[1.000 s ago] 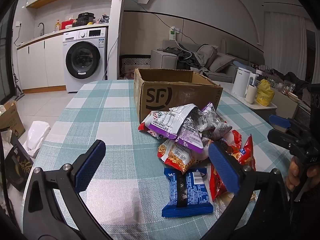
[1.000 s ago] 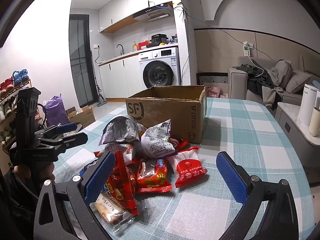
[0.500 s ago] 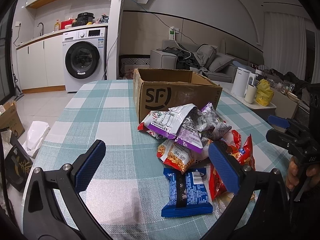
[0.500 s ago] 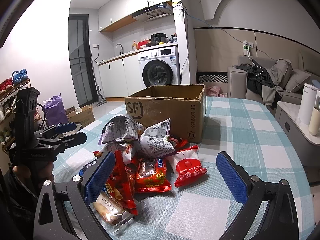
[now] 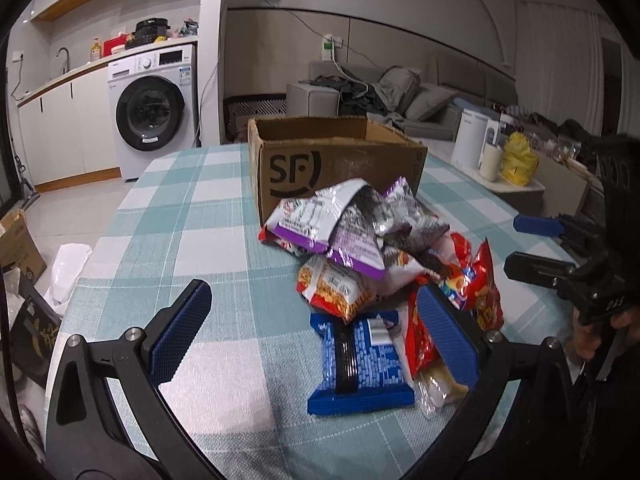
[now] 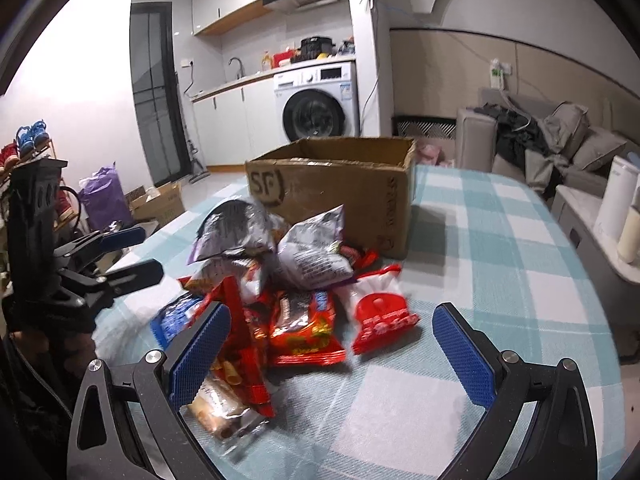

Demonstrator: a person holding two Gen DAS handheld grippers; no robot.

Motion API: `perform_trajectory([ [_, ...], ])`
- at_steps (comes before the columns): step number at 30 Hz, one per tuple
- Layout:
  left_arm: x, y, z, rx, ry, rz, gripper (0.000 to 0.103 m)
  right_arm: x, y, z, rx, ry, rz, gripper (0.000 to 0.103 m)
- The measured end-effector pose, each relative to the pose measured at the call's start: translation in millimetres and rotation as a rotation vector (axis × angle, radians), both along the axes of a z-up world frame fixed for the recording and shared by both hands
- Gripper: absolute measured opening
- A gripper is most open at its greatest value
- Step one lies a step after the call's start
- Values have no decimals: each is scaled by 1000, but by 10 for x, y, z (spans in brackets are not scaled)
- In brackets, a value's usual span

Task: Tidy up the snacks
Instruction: 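Grasp blue biscuit pack with left tool while right tool grasps red chip bag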

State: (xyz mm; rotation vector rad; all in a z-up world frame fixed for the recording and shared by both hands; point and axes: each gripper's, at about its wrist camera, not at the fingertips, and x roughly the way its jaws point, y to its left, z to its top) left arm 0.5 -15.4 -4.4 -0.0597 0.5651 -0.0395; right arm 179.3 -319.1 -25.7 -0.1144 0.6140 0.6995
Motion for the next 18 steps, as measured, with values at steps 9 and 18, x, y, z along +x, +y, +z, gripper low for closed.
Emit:
perform_trajectory([
  [9,50,-61,-115,24,93,-60,103,-65,272,19,-46,56,123,101],
  [18,210,-67,-315,14,192,-63,103,-56,457,-87,-58,124,203,87],
])
